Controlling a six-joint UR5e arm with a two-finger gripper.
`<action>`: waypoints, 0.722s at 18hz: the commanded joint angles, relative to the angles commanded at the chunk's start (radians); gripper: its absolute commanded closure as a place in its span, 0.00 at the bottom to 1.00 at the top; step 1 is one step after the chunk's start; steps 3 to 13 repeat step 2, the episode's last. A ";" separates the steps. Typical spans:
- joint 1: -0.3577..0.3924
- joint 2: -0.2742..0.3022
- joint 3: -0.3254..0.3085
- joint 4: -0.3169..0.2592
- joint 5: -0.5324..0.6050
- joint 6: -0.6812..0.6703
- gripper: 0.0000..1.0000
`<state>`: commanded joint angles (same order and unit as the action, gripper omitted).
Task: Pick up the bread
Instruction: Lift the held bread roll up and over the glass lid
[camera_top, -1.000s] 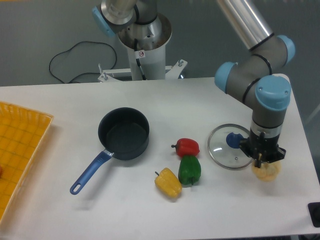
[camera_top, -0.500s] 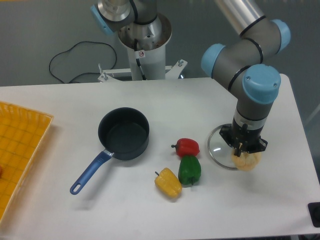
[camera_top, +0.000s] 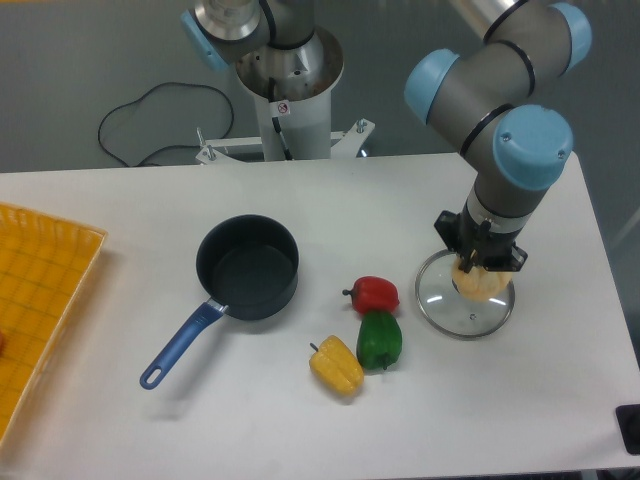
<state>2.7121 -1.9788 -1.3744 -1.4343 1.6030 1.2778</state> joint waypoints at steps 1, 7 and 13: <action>0.000 -0.002 0.003 -0.003 0.002 0.000 0.86; 0.000 0.000 0.003 -0.003 0.002 0.002 0.86; 0.000 0.000 0.003 -0.003 0.002 0.002 0.86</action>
